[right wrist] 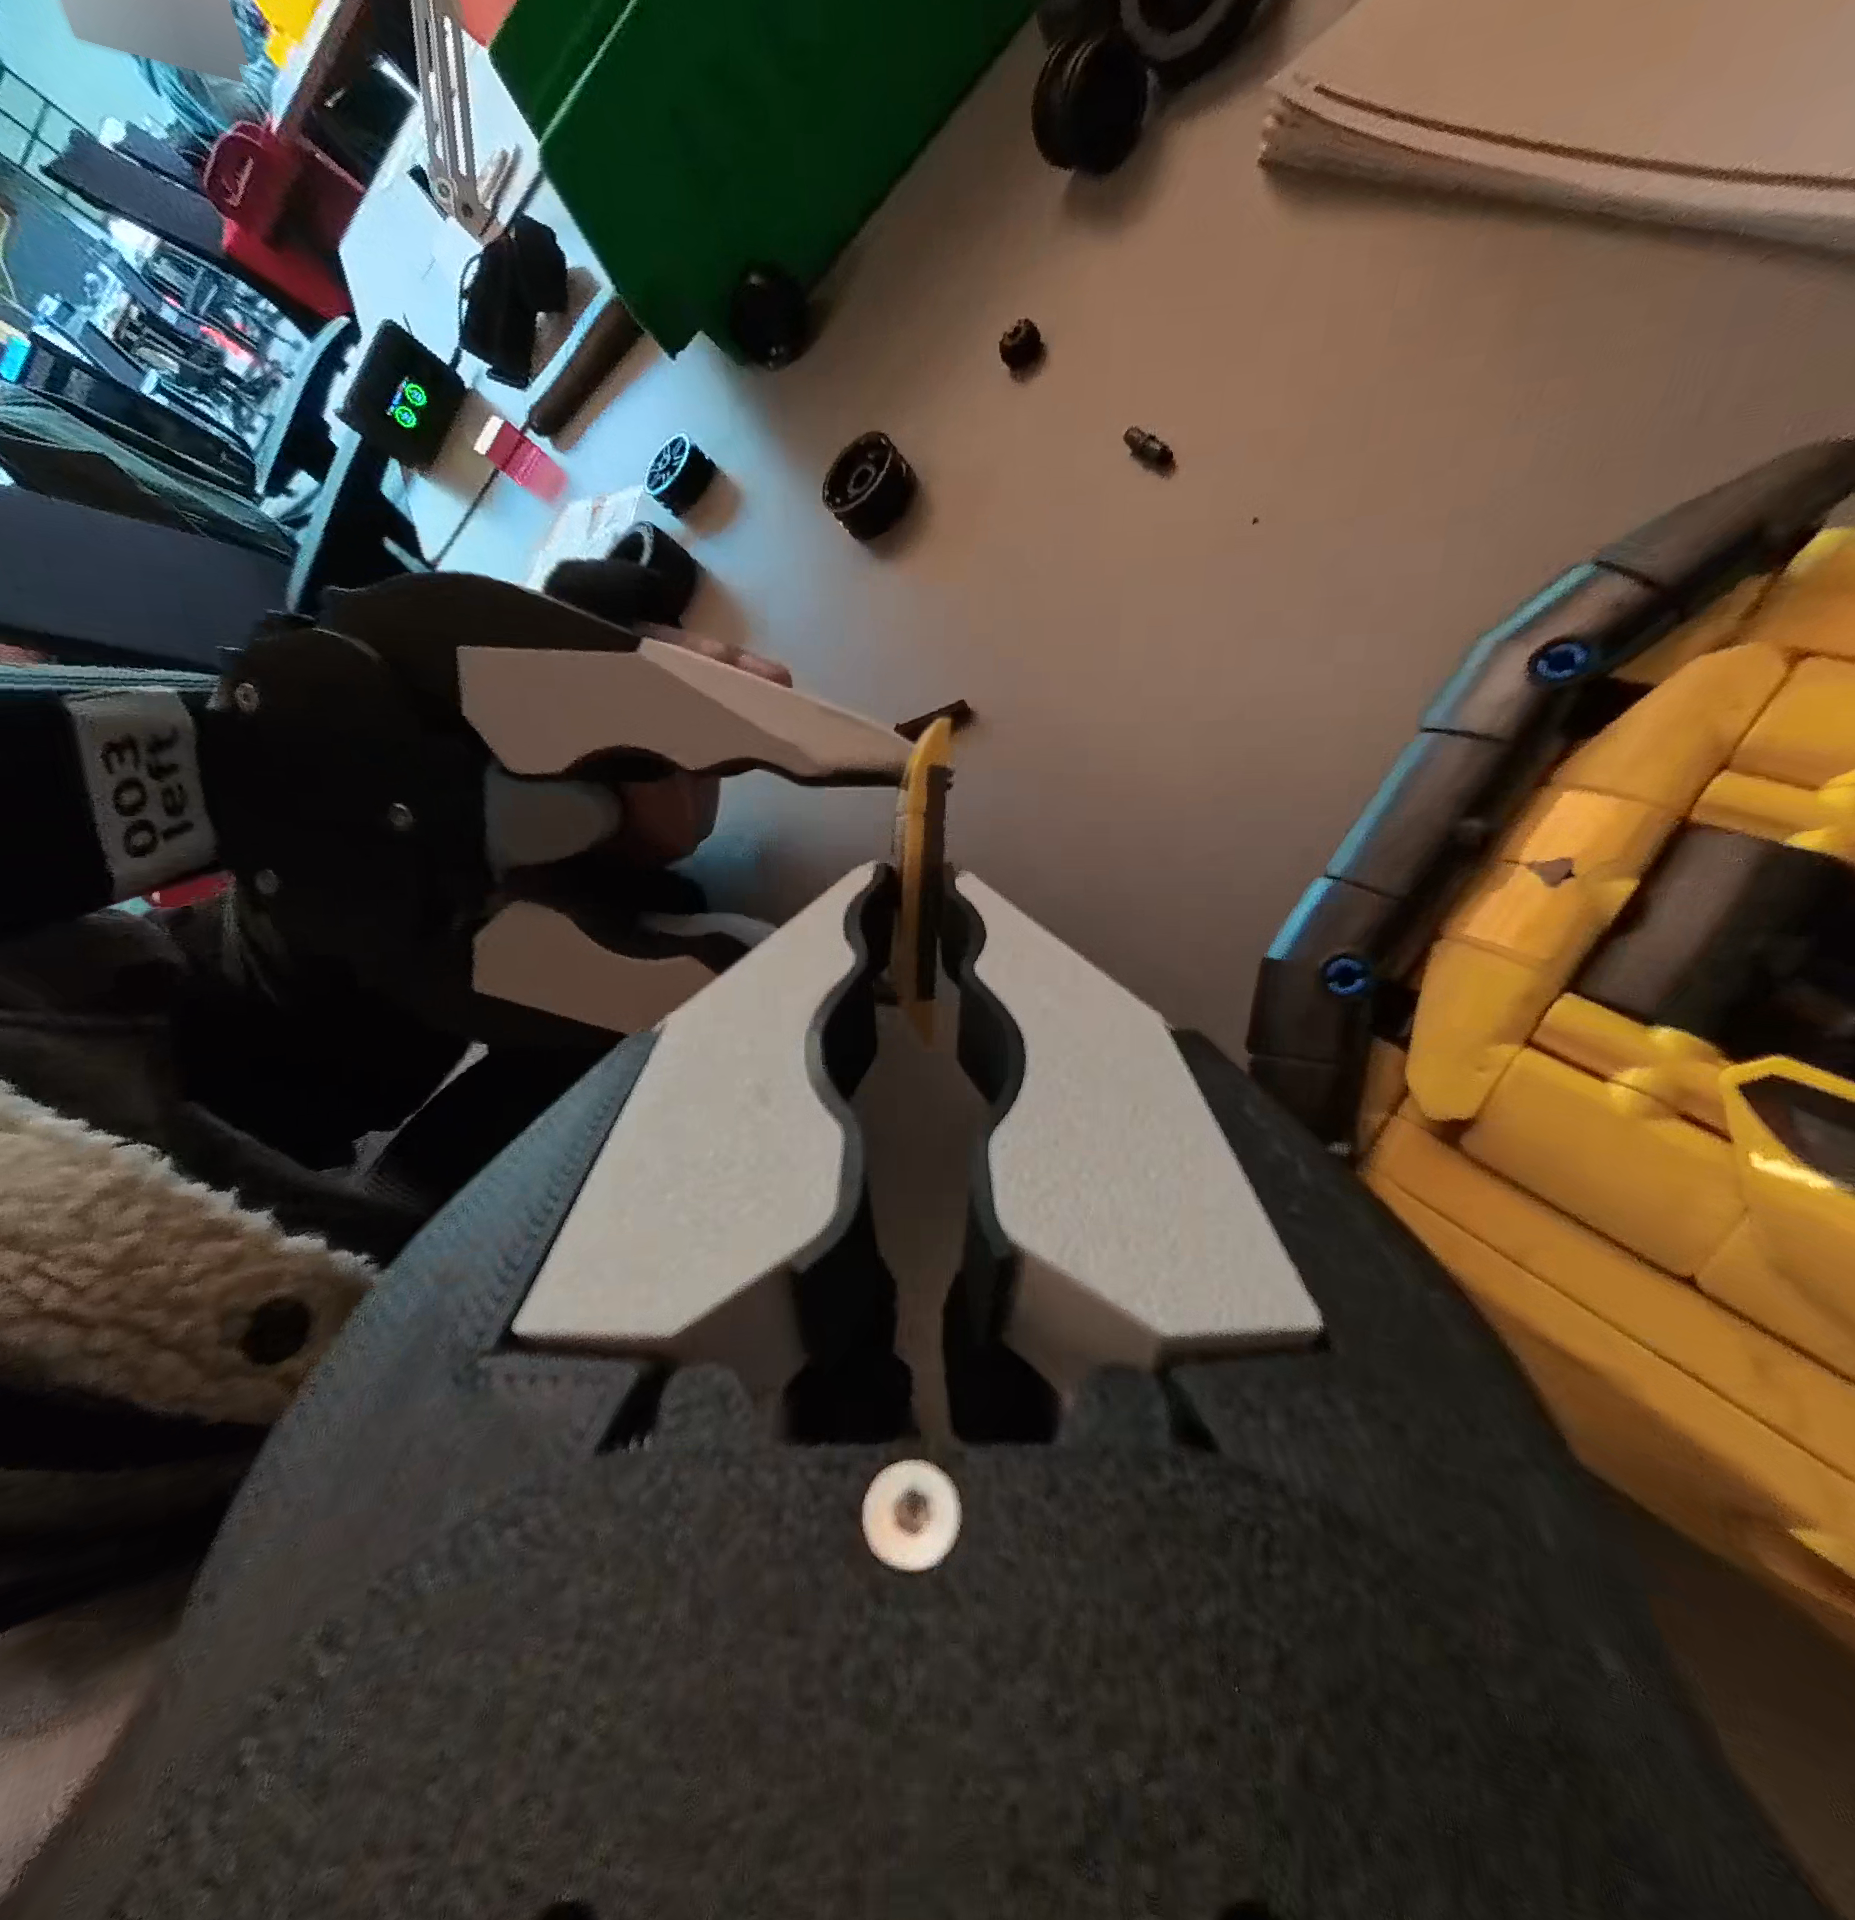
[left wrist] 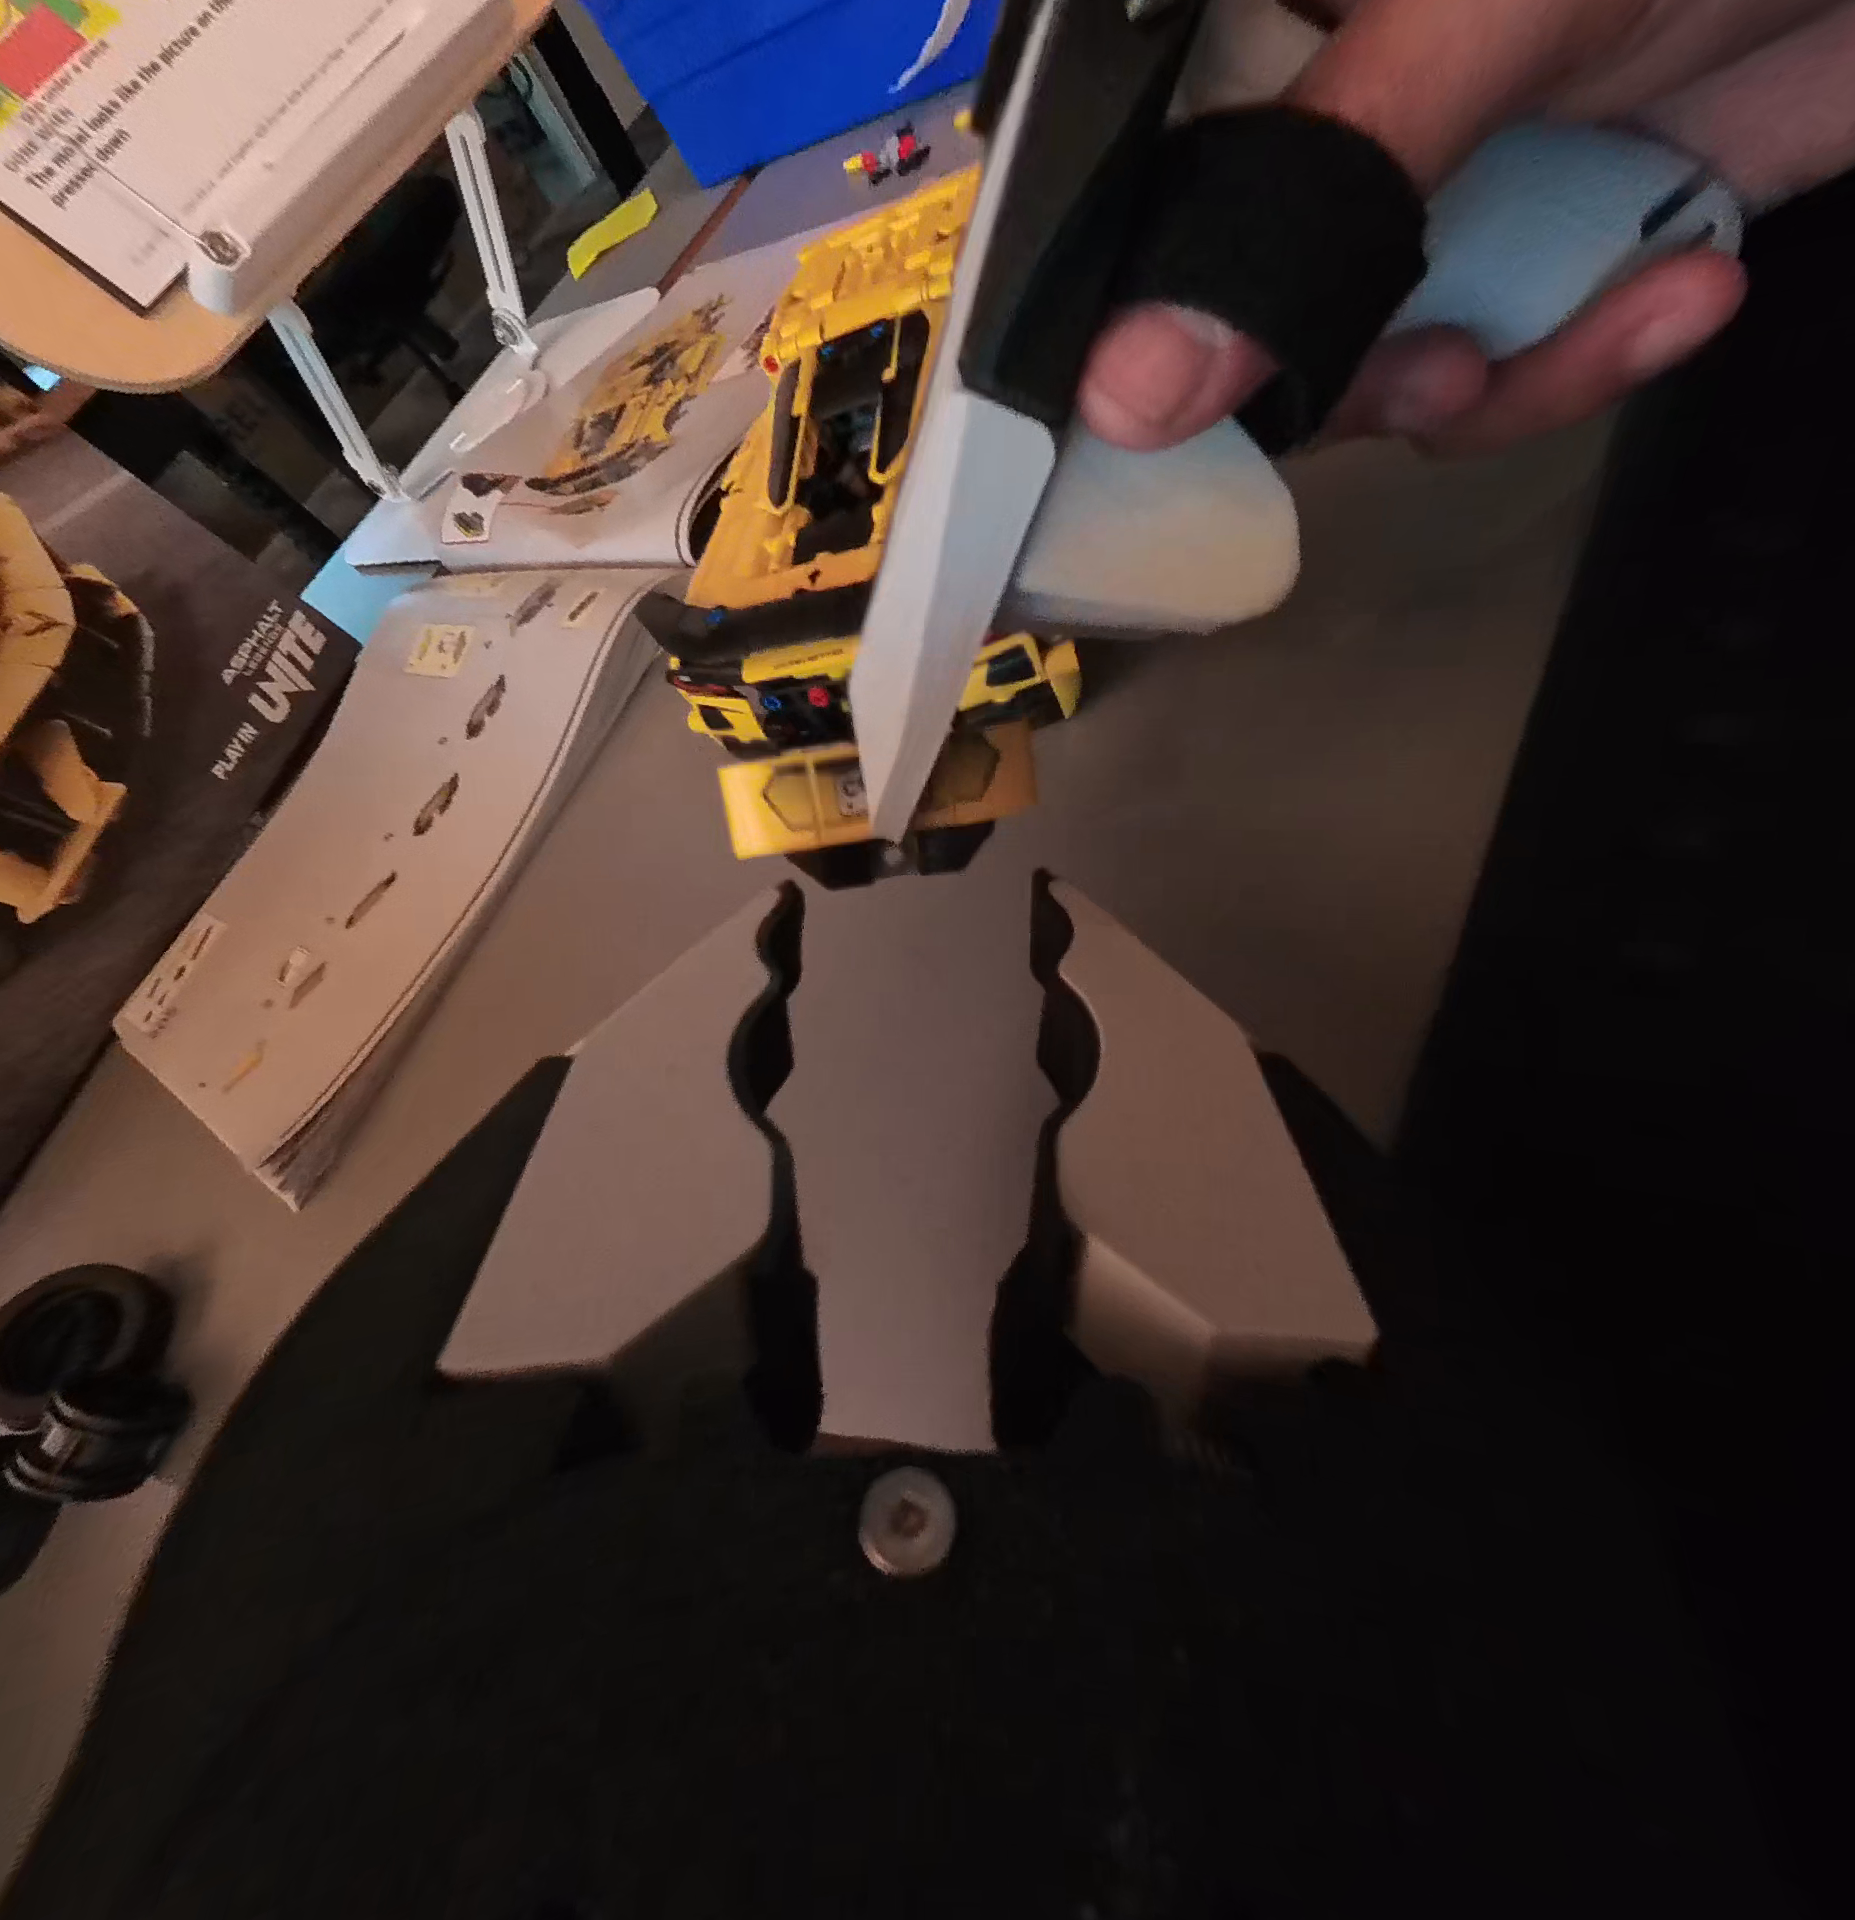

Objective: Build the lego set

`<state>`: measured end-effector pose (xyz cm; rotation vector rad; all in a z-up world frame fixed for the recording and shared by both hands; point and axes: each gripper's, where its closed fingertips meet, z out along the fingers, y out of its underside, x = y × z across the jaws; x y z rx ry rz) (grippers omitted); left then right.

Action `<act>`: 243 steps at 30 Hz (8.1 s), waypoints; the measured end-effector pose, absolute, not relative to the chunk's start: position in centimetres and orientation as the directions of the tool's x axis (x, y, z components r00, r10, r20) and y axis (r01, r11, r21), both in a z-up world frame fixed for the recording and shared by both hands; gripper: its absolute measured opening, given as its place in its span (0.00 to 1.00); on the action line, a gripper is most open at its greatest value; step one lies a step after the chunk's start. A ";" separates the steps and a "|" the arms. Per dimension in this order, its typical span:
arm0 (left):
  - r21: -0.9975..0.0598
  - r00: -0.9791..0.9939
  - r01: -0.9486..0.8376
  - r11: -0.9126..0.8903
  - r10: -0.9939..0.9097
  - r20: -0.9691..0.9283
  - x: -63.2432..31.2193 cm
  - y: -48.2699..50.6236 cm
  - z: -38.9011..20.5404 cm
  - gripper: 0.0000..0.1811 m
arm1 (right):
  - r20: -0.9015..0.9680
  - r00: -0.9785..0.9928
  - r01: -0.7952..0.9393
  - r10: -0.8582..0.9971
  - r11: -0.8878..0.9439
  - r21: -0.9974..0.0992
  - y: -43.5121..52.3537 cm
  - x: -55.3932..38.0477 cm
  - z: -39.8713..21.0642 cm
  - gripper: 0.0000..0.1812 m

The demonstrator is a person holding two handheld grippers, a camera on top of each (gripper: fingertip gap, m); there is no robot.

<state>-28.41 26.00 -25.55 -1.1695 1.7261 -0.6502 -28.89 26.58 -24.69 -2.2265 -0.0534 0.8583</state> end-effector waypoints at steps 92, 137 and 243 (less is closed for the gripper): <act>-0.807 -0.366 -0.546 0.224 -0.930 -0.010 -21.9 27.6 -28.6 0.14 | 0.047 0.932 0.286 0.358 -0.654 -0.700 25.7 -13.5 -20.9 0.30; -0.793 -0.360 -0.506 0.339 -0.919 -0.162 -21.1 27.3 -28.7 0.11 | 0.332 0.930 0.327 0.157 -0.764 -0.556 28.2 -19.7 -26.0 0.22; -0.826 -0.402 -0.446 0.344 -0.902 -0.158 -17.7 27.4 -27.7 0.11 | 0.205 0.978 0.072 -0.049 -0.837 -0.542 26.1 -16.1 -28.5 0.26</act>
